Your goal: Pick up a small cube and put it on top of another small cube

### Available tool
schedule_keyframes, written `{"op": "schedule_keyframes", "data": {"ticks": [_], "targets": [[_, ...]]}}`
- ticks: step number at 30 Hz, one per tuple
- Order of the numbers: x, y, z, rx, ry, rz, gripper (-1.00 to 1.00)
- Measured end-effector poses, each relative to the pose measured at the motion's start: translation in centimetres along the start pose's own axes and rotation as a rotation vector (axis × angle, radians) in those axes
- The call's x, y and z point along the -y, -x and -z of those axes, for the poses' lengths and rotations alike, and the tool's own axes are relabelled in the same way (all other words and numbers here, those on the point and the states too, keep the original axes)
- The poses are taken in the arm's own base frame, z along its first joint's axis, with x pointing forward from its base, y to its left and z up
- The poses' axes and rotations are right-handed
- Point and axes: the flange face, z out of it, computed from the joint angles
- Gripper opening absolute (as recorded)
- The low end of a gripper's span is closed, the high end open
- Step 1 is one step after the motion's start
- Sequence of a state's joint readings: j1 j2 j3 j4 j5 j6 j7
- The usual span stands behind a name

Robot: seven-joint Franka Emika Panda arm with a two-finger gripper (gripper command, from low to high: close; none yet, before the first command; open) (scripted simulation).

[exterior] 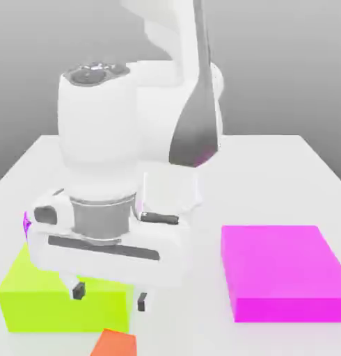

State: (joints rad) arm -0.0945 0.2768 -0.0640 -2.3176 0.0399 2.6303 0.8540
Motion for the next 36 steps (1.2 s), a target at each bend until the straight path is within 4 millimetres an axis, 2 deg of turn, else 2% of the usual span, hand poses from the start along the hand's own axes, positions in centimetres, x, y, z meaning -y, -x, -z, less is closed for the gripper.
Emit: {"op": "schedule_keyframes", "data": {"ticks": [5,6,11,12,14,18,23,28,36], "targets": [[-0.8,0.1,-7.6,0.021,0.029,-0.011,0.00],[-0.8,0.1,-8.6,0.021,0.030,-0.011,-1.00],[-0.8,0.1,-8.6,0.021,0.029,-0.012,-1.00],[-0.9,0.2,-9.1,0.021,0.030,-0.012,-1.00],[-0.8,0.1,-7.7,0.021,0.030,-0.012,-1.00],[-1.1,0.0,-2.6,0.022,0.029,-0.025,-1.00],[-4.9,-0.3,2.4,0.024,0.027,-0.161,-1.00],[-9.7,-0.2,6.5,0.025,0.026,-0.322,-1.00],[-16.5,2.4,11.2,0.023,0.027,-0.547,-1.00]]}}
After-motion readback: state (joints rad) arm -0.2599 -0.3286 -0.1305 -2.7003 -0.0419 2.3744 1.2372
